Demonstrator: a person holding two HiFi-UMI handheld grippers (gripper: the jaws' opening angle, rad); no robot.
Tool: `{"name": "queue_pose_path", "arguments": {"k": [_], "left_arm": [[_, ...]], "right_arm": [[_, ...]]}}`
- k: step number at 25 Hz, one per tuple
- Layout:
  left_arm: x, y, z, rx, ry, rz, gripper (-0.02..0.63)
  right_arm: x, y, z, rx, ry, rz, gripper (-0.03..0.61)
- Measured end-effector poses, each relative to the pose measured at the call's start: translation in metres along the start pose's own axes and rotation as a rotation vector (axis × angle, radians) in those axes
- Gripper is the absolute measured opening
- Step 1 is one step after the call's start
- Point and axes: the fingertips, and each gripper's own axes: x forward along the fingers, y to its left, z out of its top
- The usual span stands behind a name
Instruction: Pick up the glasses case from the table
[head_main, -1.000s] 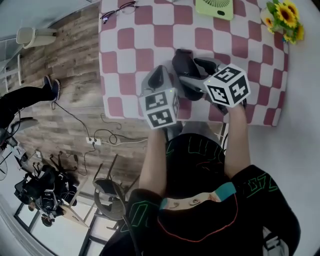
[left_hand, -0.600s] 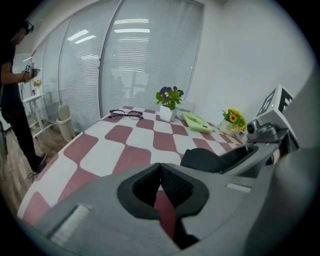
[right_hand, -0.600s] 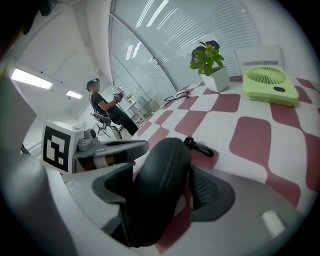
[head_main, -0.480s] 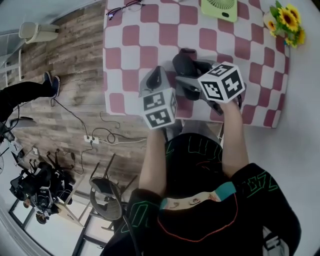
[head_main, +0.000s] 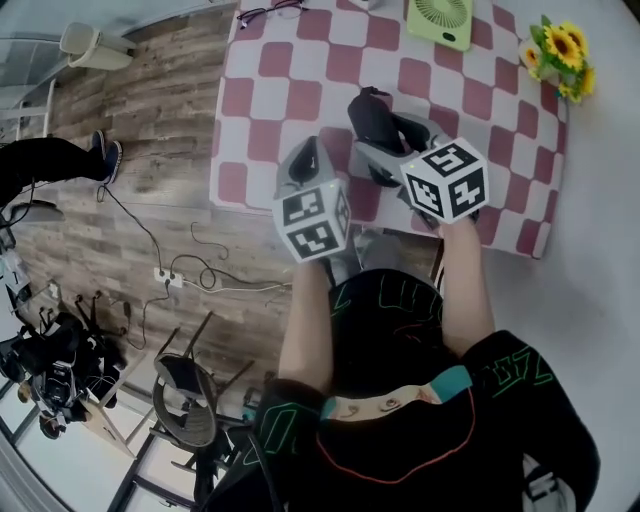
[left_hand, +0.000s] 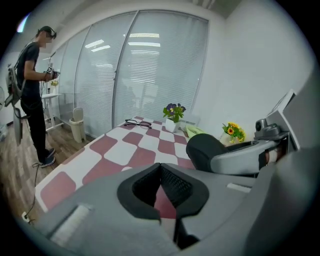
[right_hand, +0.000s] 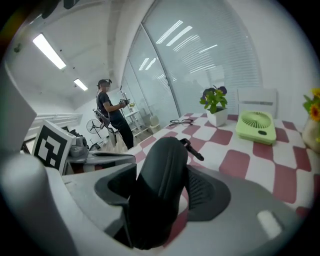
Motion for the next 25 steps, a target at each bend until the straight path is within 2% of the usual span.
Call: {"name": "queue_pose_path", "arguments": {"k": [8,16,25], "left_arm": [[-0.03,-0.023,0.028,0.006,-0.137,-0.015,0.011],[-0.052,-0.066,0.071,0.054,-0.263,-0.063,0.009],[-0.081,-0.099,0.139,0.128,-0.416,-0.084,0.009]], "right_arm": [[-0.053,-0.004,0.031,-0.093,-0.162,-0.138,0.307],[-0.125,-0.027,0.067,-0.156,-0.334,-0.3,0.307],[-0.192,-0.028,0.117,-0.247,-0.506,-0.375,0.307]]}}
